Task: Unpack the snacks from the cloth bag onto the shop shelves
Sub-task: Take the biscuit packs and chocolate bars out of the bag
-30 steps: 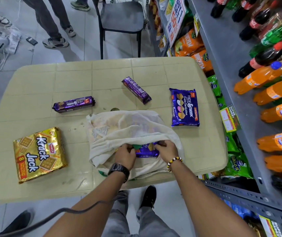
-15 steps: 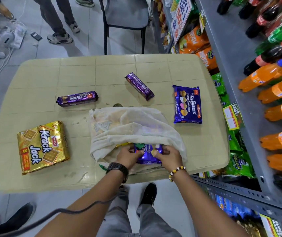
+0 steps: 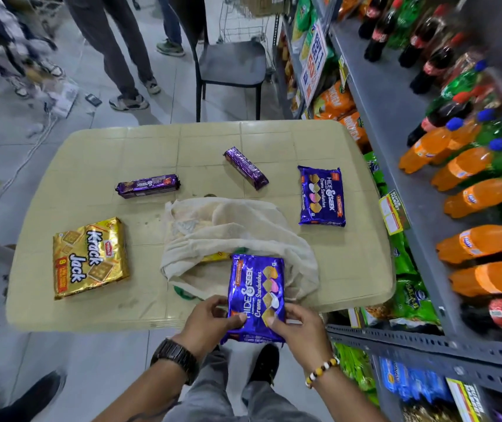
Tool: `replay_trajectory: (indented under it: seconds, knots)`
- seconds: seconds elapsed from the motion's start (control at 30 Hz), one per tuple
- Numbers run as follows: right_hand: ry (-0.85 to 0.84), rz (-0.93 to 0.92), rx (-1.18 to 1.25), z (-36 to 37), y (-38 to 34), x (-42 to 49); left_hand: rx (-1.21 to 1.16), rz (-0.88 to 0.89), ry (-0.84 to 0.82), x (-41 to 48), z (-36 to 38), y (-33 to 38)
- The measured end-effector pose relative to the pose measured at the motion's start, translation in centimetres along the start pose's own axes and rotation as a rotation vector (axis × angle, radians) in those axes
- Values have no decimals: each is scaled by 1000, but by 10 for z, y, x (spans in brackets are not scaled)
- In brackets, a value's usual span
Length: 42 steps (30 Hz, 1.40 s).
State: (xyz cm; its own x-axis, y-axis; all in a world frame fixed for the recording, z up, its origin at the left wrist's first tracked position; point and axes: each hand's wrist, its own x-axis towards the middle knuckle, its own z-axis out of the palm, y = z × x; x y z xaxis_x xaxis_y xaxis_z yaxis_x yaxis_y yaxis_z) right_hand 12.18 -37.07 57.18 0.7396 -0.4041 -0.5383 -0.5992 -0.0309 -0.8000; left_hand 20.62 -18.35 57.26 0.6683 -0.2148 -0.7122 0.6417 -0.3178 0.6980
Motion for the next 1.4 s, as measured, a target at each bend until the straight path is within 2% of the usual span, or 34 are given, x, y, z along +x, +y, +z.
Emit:
replay_trajectory:
  seconds: [0.2, 0.53, 0.77, 0.97, 1.2, 1.3, 1.4]
  knots:
    - [50, -71, 93, -34, -6, -19, 77, 100, -28, -14, 28, 10]
    - [260, -64, 167, -129, -5, 4, 255, 215, -151, 17, 140, 64]
    - [368, 8, 134, -163, 12, 44, 455, 216, -240, 71, 195, 76]
    - [451, 106, 21, -171, 40, 97, 525, 165, -276, 120, 237, 74]
    - [431, 178, -177, -173, 71, 123, 648, 145, -341, 145, 248, 58]
    - [382, 206, -214, -175, 74, 124, 697, 155, -385, 143, 235, 60]
    - [431, 164, -269, -173, 66, 122, 781, 228, -343, 133, 206, 69]
